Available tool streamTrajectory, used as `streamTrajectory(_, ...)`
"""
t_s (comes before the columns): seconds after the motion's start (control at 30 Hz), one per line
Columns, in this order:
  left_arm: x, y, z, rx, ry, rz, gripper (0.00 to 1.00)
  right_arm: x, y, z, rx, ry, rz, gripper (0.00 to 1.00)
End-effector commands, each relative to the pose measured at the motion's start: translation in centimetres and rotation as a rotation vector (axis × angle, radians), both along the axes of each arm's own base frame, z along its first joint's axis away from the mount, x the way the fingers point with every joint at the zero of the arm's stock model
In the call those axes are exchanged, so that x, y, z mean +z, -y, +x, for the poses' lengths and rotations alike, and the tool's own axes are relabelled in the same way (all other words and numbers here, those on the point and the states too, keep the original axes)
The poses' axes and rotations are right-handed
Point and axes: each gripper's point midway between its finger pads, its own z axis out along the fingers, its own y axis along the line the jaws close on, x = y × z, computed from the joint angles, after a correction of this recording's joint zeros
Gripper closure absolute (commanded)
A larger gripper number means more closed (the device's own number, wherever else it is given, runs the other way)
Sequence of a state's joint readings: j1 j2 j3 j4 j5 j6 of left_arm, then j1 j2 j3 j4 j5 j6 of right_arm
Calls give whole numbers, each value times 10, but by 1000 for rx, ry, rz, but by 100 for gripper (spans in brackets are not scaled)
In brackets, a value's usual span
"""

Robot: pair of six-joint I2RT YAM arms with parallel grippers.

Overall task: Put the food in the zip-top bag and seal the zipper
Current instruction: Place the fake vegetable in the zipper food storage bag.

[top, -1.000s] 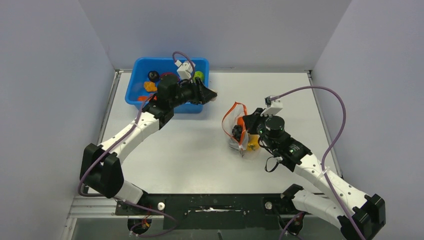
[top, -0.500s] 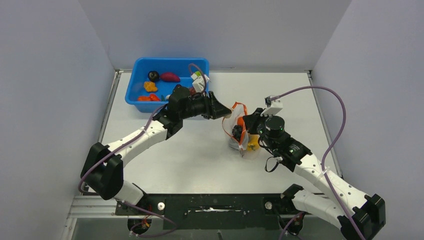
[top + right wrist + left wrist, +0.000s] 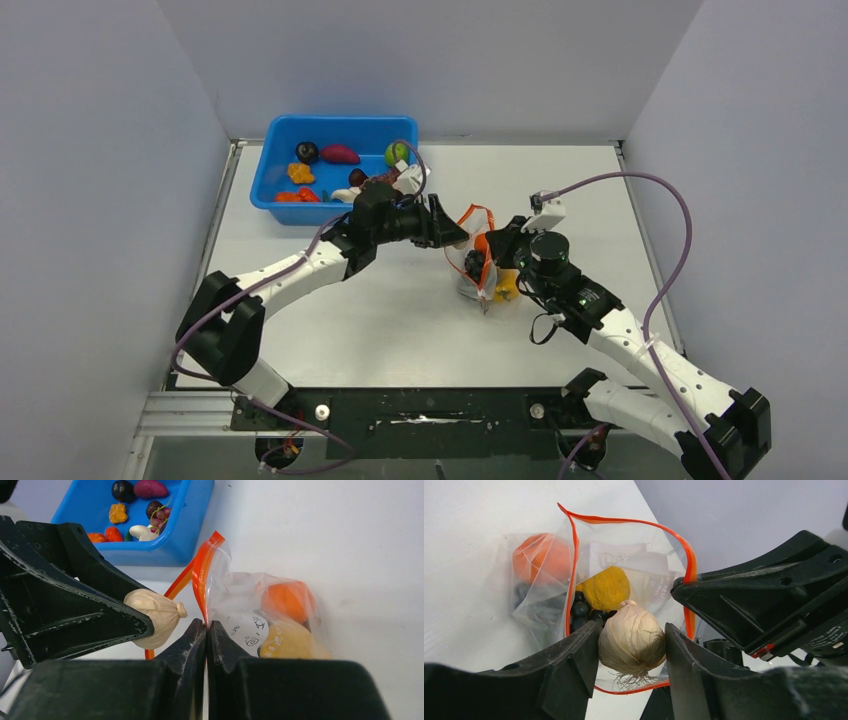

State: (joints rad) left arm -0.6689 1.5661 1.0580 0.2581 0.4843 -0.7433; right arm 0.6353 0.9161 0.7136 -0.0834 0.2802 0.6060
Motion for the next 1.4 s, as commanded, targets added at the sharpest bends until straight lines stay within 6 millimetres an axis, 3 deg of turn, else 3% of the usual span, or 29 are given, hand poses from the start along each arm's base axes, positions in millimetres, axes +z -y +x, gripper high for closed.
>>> streamTrajectory(0.0, 12, 9, 0, -28, 50, -20, 50, 35, 0, 9, -21, 103, 52, 100)
streamTrajectory(0.23, 12, 12, 4, -28, 62, 12, 43, 32, 0, 9, -20, 104, 47, 100)
streamTrajectory(0.47, 20, 10, 5, -29, 100, 28, 43, 33, -1, 10, -13, 109, 40, 100)
streamTrajectory(0.67, 24, 0, 13, 8, 147, 86, 44, 34, -2, 8, 6, 121, 31, 100)
streamTrajectory(0.9, 41, -19, 26, 77, 239, 145, 44, 39, -8, 4, 73, 164, -8, 100)
streamTrajectory(1.07, 55, -29, 24, 83, 284, 175, 45, 44, -7, -1, 87, 200, 3, 100)
streamTrajectory(1.37, 50, -47, 22, 126, 325, 231, 45, 56, -9, -4, 120, 248, -4, 100)
